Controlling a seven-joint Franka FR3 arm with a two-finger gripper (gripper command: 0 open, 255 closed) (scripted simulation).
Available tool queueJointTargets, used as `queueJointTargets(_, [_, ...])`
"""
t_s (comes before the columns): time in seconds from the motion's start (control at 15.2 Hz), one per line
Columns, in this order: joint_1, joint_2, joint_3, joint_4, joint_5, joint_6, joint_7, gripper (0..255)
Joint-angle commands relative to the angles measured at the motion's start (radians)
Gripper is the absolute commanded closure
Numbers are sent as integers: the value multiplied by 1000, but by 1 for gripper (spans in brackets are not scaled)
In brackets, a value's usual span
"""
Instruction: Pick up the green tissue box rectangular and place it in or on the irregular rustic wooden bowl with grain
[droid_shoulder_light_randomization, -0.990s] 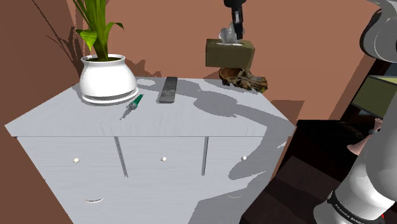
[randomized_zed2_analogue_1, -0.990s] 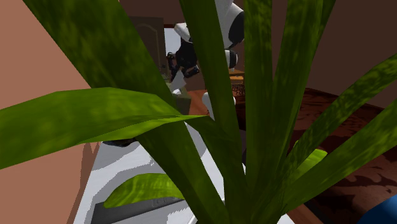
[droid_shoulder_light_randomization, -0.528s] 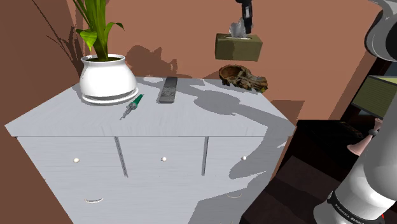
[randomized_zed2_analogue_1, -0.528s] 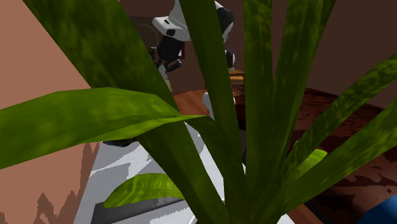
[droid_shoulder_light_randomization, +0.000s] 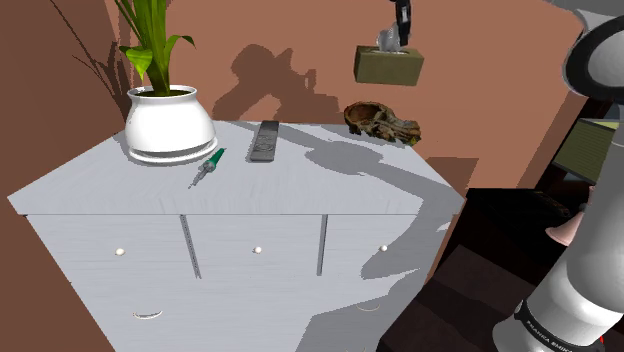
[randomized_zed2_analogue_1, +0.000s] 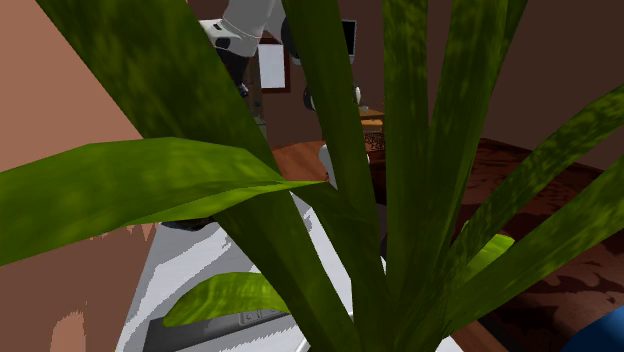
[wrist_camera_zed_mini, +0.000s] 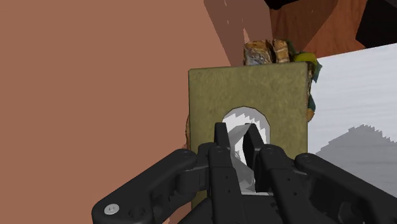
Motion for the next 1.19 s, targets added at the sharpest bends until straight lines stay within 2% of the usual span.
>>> queueJointTargets(0.0, [-22,47,-18,83,-7,-5,-60,255])
queueJointTargets(0.2, [-50,140,-42,241,-19,-24,-149,255])
queueJointTargets(0.26, [-52,203,-55,349,-30,-48,-195,255])
queueJointTargets(0.4, [-83,122,-46,187,1,22,-151,255])
queueJointTargets(0.59, [-110,52,-41,35,28,94,-111,255])
queueJointTargets(1.12, [-144,-56,-43,-230,66,238,-40,255])
